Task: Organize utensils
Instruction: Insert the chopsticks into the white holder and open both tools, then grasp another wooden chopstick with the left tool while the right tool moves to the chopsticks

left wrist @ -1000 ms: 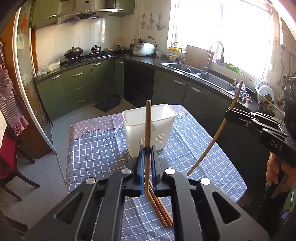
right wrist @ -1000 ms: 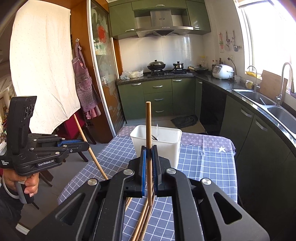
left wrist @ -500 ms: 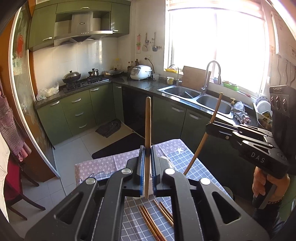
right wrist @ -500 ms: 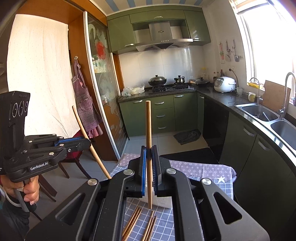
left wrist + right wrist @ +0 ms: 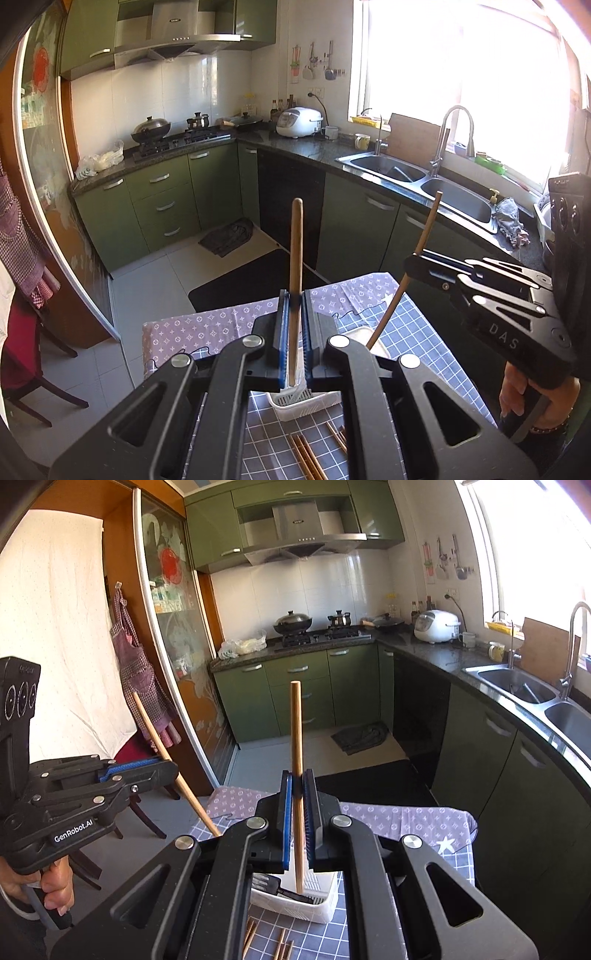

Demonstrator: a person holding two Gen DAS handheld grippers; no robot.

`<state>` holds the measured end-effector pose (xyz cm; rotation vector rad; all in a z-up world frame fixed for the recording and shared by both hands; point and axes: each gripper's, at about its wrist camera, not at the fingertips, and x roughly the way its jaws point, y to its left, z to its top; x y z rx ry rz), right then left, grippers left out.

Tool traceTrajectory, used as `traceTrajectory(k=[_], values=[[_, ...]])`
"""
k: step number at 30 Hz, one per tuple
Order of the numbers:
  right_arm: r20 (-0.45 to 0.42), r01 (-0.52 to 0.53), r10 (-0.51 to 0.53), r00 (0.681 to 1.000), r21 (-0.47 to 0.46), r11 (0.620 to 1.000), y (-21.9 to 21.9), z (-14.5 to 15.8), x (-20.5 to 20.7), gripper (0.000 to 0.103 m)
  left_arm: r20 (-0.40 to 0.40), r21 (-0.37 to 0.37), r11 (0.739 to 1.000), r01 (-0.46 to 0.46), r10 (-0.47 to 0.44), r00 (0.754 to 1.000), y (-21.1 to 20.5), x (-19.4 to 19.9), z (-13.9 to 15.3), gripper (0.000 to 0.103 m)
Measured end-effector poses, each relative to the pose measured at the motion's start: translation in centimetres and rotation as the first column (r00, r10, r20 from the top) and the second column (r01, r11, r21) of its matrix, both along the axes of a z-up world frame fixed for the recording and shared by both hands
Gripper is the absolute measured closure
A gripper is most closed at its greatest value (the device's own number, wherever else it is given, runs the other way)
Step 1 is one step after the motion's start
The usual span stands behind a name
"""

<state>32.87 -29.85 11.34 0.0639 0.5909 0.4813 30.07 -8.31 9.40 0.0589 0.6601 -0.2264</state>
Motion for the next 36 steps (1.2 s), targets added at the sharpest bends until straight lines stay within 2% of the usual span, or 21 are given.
traceTrajectory(k=[4, 6, 9, 11, 13, 16, 19, 23, 27, 29, 31, 33, 36], values=[[-0.032, -0.015, 0.015, 0.999, -0.013, 1.000, 0.3, -2.8, 0.0, 0.095, -0.044, 0.006, 1.000, 0.002, -0.001, 0.999, 0.1, 0.3, -2.4, 0.096], [-0.035, -0.017, 0.016, 0.999, -0.019, 1.000, 0.3, -3.1, -0.2, 0.095, -0.066, 0.002, 1.000, 0.003, -0.003, 0.998, 0.2, 0.2, -3.1, 0.094], [-0.017, -0.022, 0.022, 1.000, 0.000, 1.000, -0.3, -2.7, -1.8, 0.094, -0.080, -0.020, 1.000, 0.003, -0.005, 0.997, 0.6, -0.5, -3.1, 0.086], [0.010, -0.025, 0.025, 1.000, 0.015, 1.000, -0.9, -1.9, -3.5, 0.093, -0.077, -0.041, 0.999, 0.005, -0.008, 0.997, 0.8, -1.4, -2.4, 0.074], [0.039, -0.026, 0.025, 0.999, 0.028, 0.999, -1.7, -1.3, -5.6, 0.085, -0.068, -0.046, 0.999, 0.004, -0.007, 0.998, 1.0, -2.7, -1.7, 0.067], [0.058, -0.021, 0.020, 0.998, 0.023, 1.000, -2.9, -1.5, -8.9, 0.084, -0.089, -0.041, 0.999, 0.001, -0.005, 0.996, 1.3, -4.7, -1.6, 0.067], [0.035, -0.010, 0.009, 0.999, 0.014, 1.000, -4.4, -3.6, -11.7, 0.083, -0.178, -0.052, 0.999, -0.005, -0.004, 0.984, 1.8, -6.4, -3.6, 0.067], [-0.038, 0.033, -0.033, 0.999, -0.014, 0.999, -5.9, -8.5, -14.3, 0.082, -0.330, -0.011, 1.000, -0.013, 0.009, 0.944, 1.6, -8.1, -9.4, 0.069], [-0.148, 0.049, -0.049, 0.988, -0.001, 0.999, -6.9, -13.7, -15.2, 0.082, -0.496, -0.013, 0.999, -0.029, 0.019, 0.868, 1.4, -8.3, -16.2, 0.077], [-0.194, 0.054, -0.051, 0.980, 0.010, 0.999, -7.2, -15.7, -15.5, 0.082, -0.557, -0.003, 0.999, -0.051, 0.040, 0.829, 1.2, -7.9, -19.2, 0.082], [-0.220, 0.063, -0.059, 0.974, 0.010, 0.998, -7.5, -17.0, -15.7, 0.082, -0.599, 0.005, 0.997, -0.072, 0.060, 0.799, 1.3, -7.4, -21.4, 0.084], [-0.238, 0.068, -0.062, 0.969, 0.018, 0.998, -7.7, -17.9, -16.1, 0.082, -0.620, 0.022, 0.996, -0.086, 0.081, 0.781, 1.1, -6.8, -22.7, 0.085], [-0.250, 0.081, -0.073, 0.966, 0.022, 0.996, -8.2, -18.6, -16.2, 0.076, -0.625, 0.037, 0.994, -0.102, 0.103, 0.774, 0.8, -5.9, -23.5, 0.086]])
